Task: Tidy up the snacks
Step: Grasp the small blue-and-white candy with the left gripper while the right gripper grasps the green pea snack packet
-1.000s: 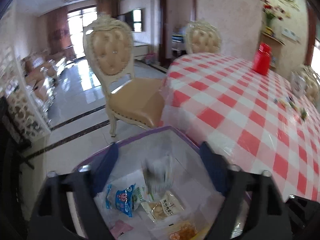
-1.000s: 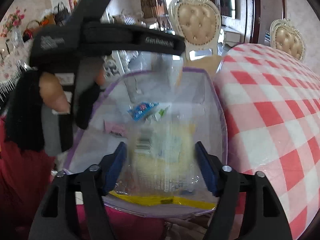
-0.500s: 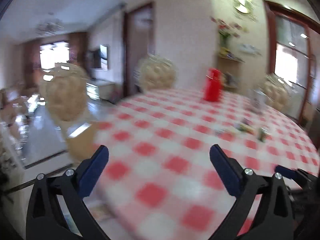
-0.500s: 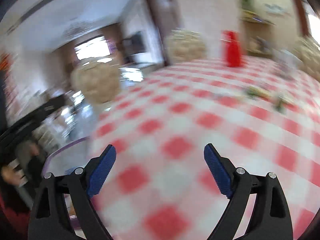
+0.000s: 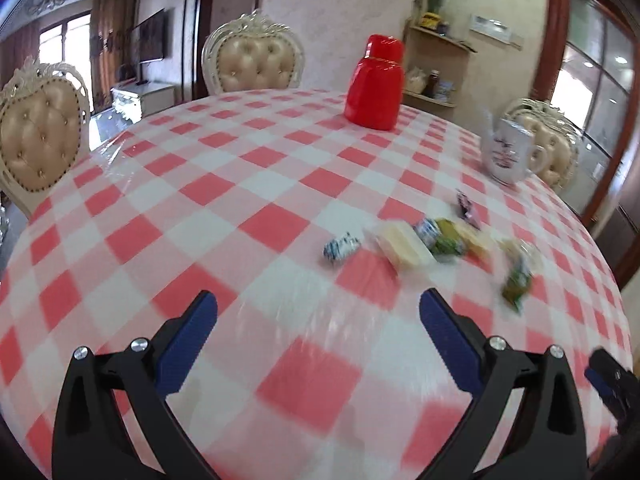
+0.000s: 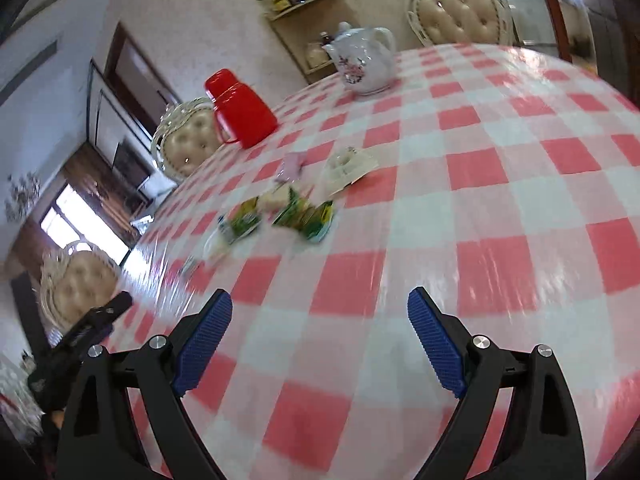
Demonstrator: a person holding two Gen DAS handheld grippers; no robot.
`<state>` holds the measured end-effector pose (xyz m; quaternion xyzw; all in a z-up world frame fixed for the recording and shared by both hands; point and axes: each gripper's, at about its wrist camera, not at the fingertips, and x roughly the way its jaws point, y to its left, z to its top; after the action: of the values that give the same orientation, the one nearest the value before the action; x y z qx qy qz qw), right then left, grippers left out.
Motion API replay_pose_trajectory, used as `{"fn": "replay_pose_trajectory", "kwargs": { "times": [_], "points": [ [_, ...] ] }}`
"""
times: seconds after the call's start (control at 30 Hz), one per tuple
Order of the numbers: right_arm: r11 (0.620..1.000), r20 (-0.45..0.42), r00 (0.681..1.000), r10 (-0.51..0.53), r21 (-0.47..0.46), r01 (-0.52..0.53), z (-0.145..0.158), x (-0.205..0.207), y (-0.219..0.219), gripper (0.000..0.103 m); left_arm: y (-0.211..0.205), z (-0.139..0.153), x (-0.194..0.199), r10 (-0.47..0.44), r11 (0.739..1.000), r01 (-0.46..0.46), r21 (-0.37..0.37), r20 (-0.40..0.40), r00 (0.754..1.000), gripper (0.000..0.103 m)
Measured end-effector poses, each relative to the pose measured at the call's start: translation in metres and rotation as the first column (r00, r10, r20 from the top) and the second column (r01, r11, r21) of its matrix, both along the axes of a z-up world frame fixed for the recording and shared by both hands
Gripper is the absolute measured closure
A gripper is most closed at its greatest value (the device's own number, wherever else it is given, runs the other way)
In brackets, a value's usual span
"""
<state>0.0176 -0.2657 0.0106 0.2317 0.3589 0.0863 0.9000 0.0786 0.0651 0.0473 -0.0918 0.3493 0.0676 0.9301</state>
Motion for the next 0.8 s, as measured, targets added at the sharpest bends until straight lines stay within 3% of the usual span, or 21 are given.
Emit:
{"fn": "replay_pose_trajectory", "kwargs": {
  "times": [0.2,0.27,0.37,0.5,0.6,0.63,0.7,0.8],
  "points": [
    [0.996,-0.016,1.0,0.024,-0.091,-0.025,0.0,0.052,0.02,0.016,0.014,-0.006,0.055,0.059,0.998,-0.059,-0.017,0.007,0.998,0.002],
    [0.993,-0.037,0.999,0.031,-0.111,-0.035,-0.005,0.074,0.029,0.016,0.02,-0.011,0.061,0.061,0.997,-0.059,-0.048,0.03,0.998,0.002],
    [0.984,-0.077,0.996,0.044,-0.17,-0.056,-0.01,0.099,0.046,0.016,0.031,-0.015,0.058,0.068,0.997,-0.067,-0.03,0.047,0.997,0.002],
    [0.96,-0.073,0.996,0.057,-0.269,-0.074,-0.012,0.122,0.07,0.016,0.054,-0.009,0.045,0.131,0.984,-0.116,-0.138,0.109,0.985,0.002],
    [0.939,-0.093,0.995,0.044,-0.335,-0.073,-0.016,0.135,0.079,0.017,0.058,-0.008,0.05,0.106,0.981,-0.086,-0.176,0.107,0.989,0.002],
    [0.932,-0.11,0.993,0.035,-0.354,-0.072,-0.019,0.138,0.08,0.022,0.057,-0.009,0.051,0.1,0.981,-0.082,-0.176,0.096,0.99,0.002],
    [0.923,-0.136,0.99,0.032,-0.377,-0.082,-0.024,0.139,0.08,0.049,0.057,-0.013,0.054,0.088,0.979,-0.074,-0.19,0.071,0.994,0.002],
    [0.922,-0.122,0.992,0.04,-0.378,-0.084,-0.022,0.13,0.07,0.068,0.061,-0.017,0.056,0.087,0.976,-0.075,-0.206,0.047,0.995,0.002]
  ]
}}
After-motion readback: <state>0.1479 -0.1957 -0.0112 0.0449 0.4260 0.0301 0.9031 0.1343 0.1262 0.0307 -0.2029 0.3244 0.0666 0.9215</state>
